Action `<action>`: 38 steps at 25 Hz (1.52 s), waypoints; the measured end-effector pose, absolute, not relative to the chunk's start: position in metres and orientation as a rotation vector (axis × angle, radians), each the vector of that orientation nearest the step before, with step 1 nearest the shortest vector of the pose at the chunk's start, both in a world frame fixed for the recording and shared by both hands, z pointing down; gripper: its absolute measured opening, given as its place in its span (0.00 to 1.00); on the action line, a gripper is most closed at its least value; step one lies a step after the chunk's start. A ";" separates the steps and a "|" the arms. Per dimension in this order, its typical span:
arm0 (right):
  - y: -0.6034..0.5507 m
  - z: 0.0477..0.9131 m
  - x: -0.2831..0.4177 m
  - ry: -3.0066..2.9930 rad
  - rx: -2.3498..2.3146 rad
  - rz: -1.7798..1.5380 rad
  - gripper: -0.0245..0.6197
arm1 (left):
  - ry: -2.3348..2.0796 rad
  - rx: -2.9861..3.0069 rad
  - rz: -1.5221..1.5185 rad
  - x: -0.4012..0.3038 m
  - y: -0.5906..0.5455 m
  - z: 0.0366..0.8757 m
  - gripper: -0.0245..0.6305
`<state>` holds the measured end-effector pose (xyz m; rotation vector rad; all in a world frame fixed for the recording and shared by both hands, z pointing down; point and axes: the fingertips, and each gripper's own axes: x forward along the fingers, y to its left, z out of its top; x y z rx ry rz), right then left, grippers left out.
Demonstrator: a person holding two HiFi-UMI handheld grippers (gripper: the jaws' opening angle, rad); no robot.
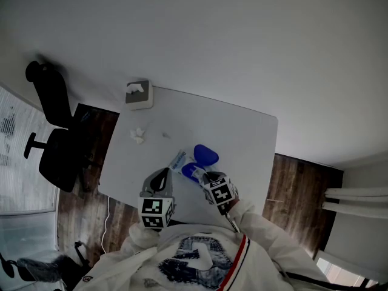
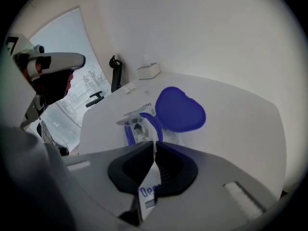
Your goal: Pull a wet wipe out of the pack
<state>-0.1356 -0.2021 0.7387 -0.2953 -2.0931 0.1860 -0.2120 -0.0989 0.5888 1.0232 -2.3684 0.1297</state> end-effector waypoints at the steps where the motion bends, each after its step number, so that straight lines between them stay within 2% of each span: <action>1: -0.203 0.740 -0.136 -2.102 -0.296 0.190 0.05 | -2.368 1.023 0.128 -0.211 -0.099 0.589 0.04; 27: -0.214 0.663 -0.113 -2.371 -0.342 0.504 0.05 | -2.351 1.089 0.212 -0.160 -0.131 0.581 0.04; 38: -0.259 0.606 -0.085 -2.573 -0.086 0.505 0.05 | -2.339 1.245 0.244 -0.148 -0.164 0.565 0.04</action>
